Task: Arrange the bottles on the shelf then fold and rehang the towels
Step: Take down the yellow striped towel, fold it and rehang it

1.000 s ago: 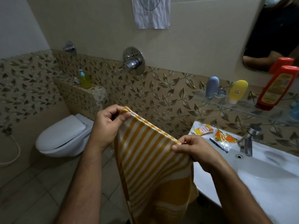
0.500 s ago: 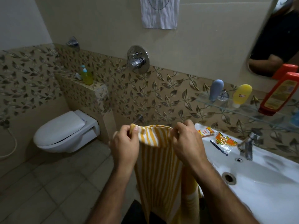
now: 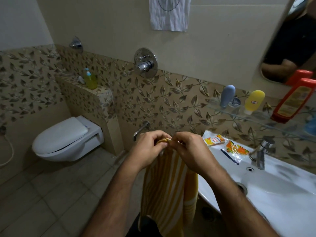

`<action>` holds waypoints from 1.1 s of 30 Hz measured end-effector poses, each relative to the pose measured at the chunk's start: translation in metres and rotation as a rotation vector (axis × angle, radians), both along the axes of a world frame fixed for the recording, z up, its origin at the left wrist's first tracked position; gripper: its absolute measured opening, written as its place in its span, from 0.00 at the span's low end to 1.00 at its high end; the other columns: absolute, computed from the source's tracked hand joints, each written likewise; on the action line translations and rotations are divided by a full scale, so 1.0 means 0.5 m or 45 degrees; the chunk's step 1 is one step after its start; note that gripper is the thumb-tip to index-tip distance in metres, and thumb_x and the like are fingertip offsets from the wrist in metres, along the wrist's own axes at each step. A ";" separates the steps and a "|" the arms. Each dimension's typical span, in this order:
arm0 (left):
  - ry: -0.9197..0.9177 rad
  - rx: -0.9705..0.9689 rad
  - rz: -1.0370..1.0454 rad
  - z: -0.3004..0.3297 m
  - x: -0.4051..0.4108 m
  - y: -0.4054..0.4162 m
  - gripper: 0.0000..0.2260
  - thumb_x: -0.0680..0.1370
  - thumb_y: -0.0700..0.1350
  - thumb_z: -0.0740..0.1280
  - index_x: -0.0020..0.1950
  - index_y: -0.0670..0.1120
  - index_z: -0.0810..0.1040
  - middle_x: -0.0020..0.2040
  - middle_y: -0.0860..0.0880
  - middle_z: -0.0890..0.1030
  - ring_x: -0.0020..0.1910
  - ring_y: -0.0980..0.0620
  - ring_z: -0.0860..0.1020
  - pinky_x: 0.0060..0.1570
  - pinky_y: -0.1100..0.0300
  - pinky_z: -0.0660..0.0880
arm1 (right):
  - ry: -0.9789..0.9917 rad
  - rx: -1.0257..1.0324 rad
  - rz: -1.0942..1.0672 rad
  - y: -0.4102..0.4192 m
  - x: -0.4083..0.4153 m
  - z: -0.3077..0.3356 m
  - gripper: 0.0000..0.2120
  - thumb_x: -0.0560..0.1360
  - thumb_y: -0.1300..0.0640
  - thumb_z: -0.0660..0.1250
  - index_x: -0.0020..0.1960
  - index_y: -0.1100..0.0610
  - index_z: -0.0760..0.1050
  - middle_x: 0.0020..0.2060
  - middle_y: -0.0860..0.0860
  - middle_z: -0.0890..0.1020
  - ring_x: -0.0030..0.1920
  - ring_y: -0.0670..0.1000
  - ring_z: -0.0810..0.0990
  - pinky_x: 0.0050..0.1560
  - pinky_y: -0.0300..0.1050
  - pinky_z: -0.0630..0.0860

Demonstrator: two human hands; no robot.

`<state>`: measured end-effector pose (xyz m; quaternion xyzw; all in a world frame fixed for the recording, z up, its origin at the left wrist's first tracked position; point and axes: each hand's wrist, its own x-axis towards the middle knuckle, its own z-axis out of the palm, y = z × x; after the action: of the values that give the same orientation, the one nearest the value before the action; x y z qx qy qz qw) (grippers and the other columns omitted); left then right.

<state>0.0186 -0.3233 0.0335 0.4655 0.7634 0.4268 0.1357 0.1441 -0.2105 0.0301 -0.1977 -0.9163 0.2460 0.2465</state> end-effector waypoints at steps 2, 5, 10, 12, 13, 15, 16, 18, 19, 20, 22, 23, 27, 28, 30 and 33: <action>0.074 0.049 0.103 0.004 0.011 0.006 0.08 0.74 0.41 0.70 0.48 0.55 0.82 0.41 0.55 0.84 0.41 0.60 0.81 0.46 0.58 0.77 | -0.010 -0.138 -0.048 0.003 0.002 0.000 0.05 0.74 0.51 0.71 0.43 0.52 0.78 0.35 0.47 0.80 0.38 0.47 0.77 0.38 0.45 0.73; 0.189 0.135 0.250 0.022 0.025 0.011 0.08 0.75 0.42 0.68 0.51 0.53 0.82 0.45 0.55 0.84 0.47 0.57 0.80 0.50 0.59 0.76 | -0.021 -0.725 0.045 0.003 0.010 0.004 0.08 0.71 0.52 0.75 0.43 0.52 0.77 0.35 0.51 0.82 0.34 0.47 0.79 0.33 0.44 0.74; 0.251 0.170 0.346 0.061 0.027 0.007 0.08 0.78 0.41 0.66 0.53 0.51 0.81 0.47 0.55 0.82 0.49 0.57 0.78 0.50 0.61 0.75 | -0.048 -1.407 0.257 -0.008 0.027 -0.018 0.13 0.71 0.62 0.75 0.52 0.58 0.74 0.44 0.55 0.82 0.41 0.51 0.82 0.32 0.39 0.76; 0.250 0.159 0.409 0.070 0.020 0.004 0.08 0.78 0.42 0.65 0.54 0.51 0.80 0.47 0.57 0.80 0.48 0.59 0.76 0.45 0.69 0.71 | -0.066 -1.403 0.230 -0.008 0.028 -0.030 0.14 0.70 0.64 0.76 0.51 0.59 0.75 0.45 0.56 0.83 0.44 0.54 0.83 0.35 0.42 0.79; 0.257 0.150 0.449 0.072 0.015 0.002 0.08 0.79 0.42 0.65 0.55 0.51 0.80 0.47 0.58 0.79 0.47 0.60 0.74 0.43 0.71 0.68 | -0.078 -1.391 0.202 -0.007 0.030 -0.033 0.14 0.70 0.65 0.75 0.52 0.60 0.75 0.45 0.56 0.83 0.45 0.53 0.84 0.36 0.42 0.79; 0.290 0.133 0.516 0.078 0.005 -0.004 0.09 0.79 0.42 0.65 0.55 0.51 0.81 0.46 0.58 0.78 0.46 0.60 0.73 0.43 0.68 0.67 | -0.099 -1.325 0.160 -0.002 0.036 -0.040 0.11 0.71 0.63 0.75 0.50 0.59 0.77 0.45 0.55 0.85 0.45 0.52 0.84 0.37 0.40 0.79; 0.308 0.125 0.537 0.080 0.000 -0.006 0.09 0.79 0.42 0.65 0.55 0.51 0.81 0.46 0.57 0.78 0.46 0.60 0.72 0.45 0.66 0.67 | -0.114 -1.270 0.149 0.002 0.038 -0.044 0.09 0.71 0.61 0.75 0.49 0.57 0.78 0.45 0.54 0.85 0.45 0.51 0.85 0.38 0.40 0.78; 0.327 0.108 0.565 0.083 -0.009 -0.008 0.09 0.79 0.42 0.65 0.55 0.51 0.81 0.46 0.56 0.79 0.45 0.59 0.72 0.47 0.65 0.67 | -0.136 -1.130 0.121 0.006 0.042 -0.050 0.03 0.74 0.57 0.73 0.47 0.53 0.81 0.44 0.52 0.86 0.45 0.49 0.85 0.41 0.43 0.79; 0.333 0.098 0.574 0.085 -0.012 -0.008 0.09 0.79 0.42 0.65 0.55 0.51 0.81 0.45 0.57 0.79 0.45 0.59 0.72 0.47 0.64 0.67 | -0.146 -1.063 0.104 0.005 0.042 -0.053 0.01 0.76 0.56 0.71 0.46 0.52 0.81 0.43 0.51 0.86 0.44 0.47 0.84 0.42 0.42 0.79; 0.336 0.087 0.579 0.086 -0.014 -0.007 0.09 0.79 0.43 0.65 0.56 0.51 0.81 0.45 0.57 0.78 0.45 0.59 0.72 0.46 0.64 0.67 | -0.153 -1.009 0.089 0.003 0.041 -0.055 0.03 0.77 0.55 0.69 0.46 0.52 0.82 0.42 0.50 0.86 0.42 0.46 0.84 0.42 0.41 0.78; 0.334 0.074 0.580 0.087 -0.017 -0.006 0.09 0.79 0.43 0.65 0.56 0.51 0.81 0.44 0.56 0.79 0.45 0.59 0.73 0.46 0.64 0.67 | -0.143 -0.964 0.070 -0.001 0.040 -0.059 0.05 0.78 0.53 0.69 0.44 0.51 0.82 0.39 0.48 0.85 0.39 0.45 0.83 0.39 0.40 0.76; 0.333 0.073 0.580 0.088 -0.018 -0.005 0.09 0.79 0.43 0.65 0.57 0.51 0.81 0.44 0.56 0.79 0.45 0.59 0.73 0.45 0.64 0.67 | -0.121 -0.963 0.063 -0.003 0.040 -0.059 0.05 0.77 0.53 0.69 0.43 0.51 0.82 0.38 0.49 0.85 0.38 0.45 0.82 0.38 0.40 0.76; 0.320 0.088 0.572 0.088 -0.017 -0.004 0.09 0.79 0.43 0.65 0.57 0.51 0.80 0.44 0.56 0.80 0.46 0.59 0.74 0.45 0.64 0.68 | -0.017 -1.041 0.004 0.001 0.042 -0.059 0.04 0.73 0.58 0.74 0.41 0.55 0.81 0.36 0.51 0.85 0.36 0.46 0.83 0.34 0.38 0.75; 0.317 0.091 0.566 0.088 -0.017 -0.003 0.09 0.79 0.43 0.65 0.56 0.51 0.80 0.45 0.56 0.79 0.46 0.59 0.75 0.46 0.64 0.68 | 0.008 -1.064 -0.020 0.002 0.044 -0.059 0.04 0.73 0.59 0.74 0.40 0.56 0.80 0.34 0.51 0.85 0.34 0.45 0.83 0.32 0.37 0.74; 0.312 0.103 0.558 0.086 -0.017 -0.003 0.09 0.79 0.42 0.65 0.56 0.51 0.80 0.45 0.56 0.80 0.47 0.57 0.76 0.47 0.63 0.70 | 0.040 -1.072 -0.069 0.004 0.048 -0.056 0.05 0.72 0.61 0.75 0.40 0.57 0.80 0.31 0.49 0.84 0.31 0.43 0.81 0.29 0.34 0.72; 0.310 0.118 0.558 0.084 -0.019 -0.003 0.09 0.78 0.42 0.66 0.55 0.52 0.81 0.47 0.54 0.82 0.48 0.56 0.77 0.46 0.63 0.71 | 0.017 -0.975 -0.120 0.011 0.054 -0.053 0.03 0.72 0.59 0.75 0.41 0.57 0.82 0.32 0.49 0.84 0.32 0.44 0.81 0.30 0.36 0.74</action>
<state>0.0091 -0.3251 0.0757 0.3428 0.8363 0.4214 -0.0746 0.1712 -0.2049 0.0035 -0.3157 -0.7464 0.5601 0.1716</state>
